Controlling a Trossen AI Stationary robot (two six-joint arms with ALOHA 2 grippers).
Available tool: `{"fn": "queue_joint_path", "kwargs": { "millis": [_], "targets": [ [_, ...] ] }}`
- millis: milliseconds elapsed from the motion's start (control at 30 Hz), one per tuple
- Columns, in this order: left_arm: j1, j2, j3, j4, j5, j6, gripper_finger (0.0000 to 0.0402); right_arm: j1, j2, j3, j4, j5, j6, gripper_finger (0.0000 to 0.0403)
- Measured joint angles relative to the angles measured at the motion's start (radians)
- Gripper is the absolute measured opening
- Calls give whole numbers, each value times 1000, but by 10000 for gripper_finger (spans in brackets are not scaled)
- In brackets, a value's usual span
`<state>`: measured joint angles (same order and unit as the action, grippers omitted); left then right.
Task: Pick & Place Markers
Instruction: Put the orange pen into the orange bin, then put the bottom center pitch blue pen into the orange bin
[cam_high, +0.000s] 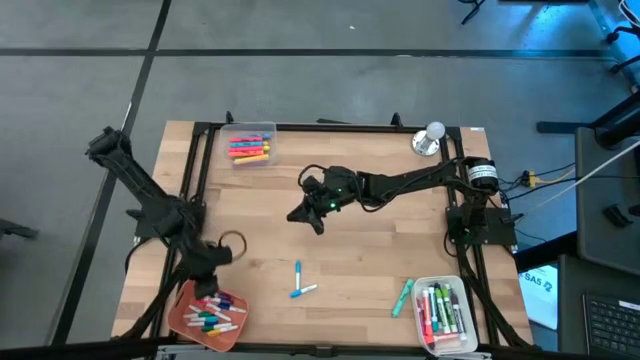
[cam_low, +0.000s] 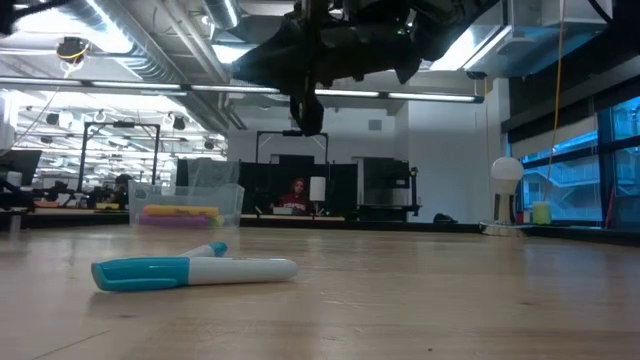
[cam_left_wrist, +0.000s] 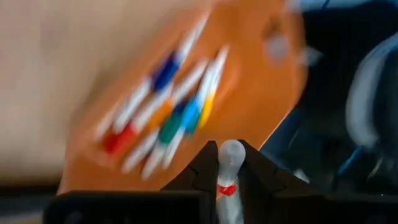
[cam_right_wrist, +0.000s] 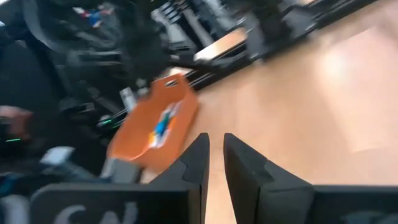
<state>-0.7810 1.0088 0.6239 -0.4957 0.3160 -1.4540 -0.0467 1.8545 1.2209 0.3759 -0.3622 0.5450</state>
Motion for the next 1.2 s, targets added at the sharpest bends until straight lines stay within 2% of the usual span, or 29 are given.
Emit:
{"fn": "queue_joint_path", "kwargs": {
  "millis": [100, 267, 433, 567, 733, 833, 900, 1000, 1067, 1133, 1200],
  "targets": [
    [-17, 100, -1, 0, 138, 48, 46, 0, 0, 0, -10, -92, 72, 49],
    [-25, 218, -1, 6, 175, 116, 65, 12, 0, 0, -135, -125, 122, 49],
    [-22, 288, -1, 11, 177, 121, 68, 51, 0, 0, -366, -30, 1, 49],
    [-22, 292, -1, 47, 177, 126, 81, 93, 2, -1, -493, 56, -83, 49],
    [6, 239, 15, -3, 147, 166, 102, 143, 12, -2, -504, 100, -237, 66],
    [52, 197, 53, -106, 128, 205, 109, 177, 12, -2, -490, 148, -415, 91],
    [93, 183, 85, -206, 124, 257, 111, 192, 12, -2, -484, 198, -456, 112],
    [156, 175, 141, -293, 81, 354, 111, 198, 12, -2, -487, 310, -360, 142],
    [195, 175, 174, -321, 8, 415, 111, 192, 0, 5, -523, 364, -187, 155],
    [239, 175, 206, -315, -116, 434, 112, 174, -30, 28, -577, 408, 46, 159],
    [288, 176, 232, -313, -267, 411, 111, 156, -75, 54, -635, 427, 186, 160]
  ]
}}
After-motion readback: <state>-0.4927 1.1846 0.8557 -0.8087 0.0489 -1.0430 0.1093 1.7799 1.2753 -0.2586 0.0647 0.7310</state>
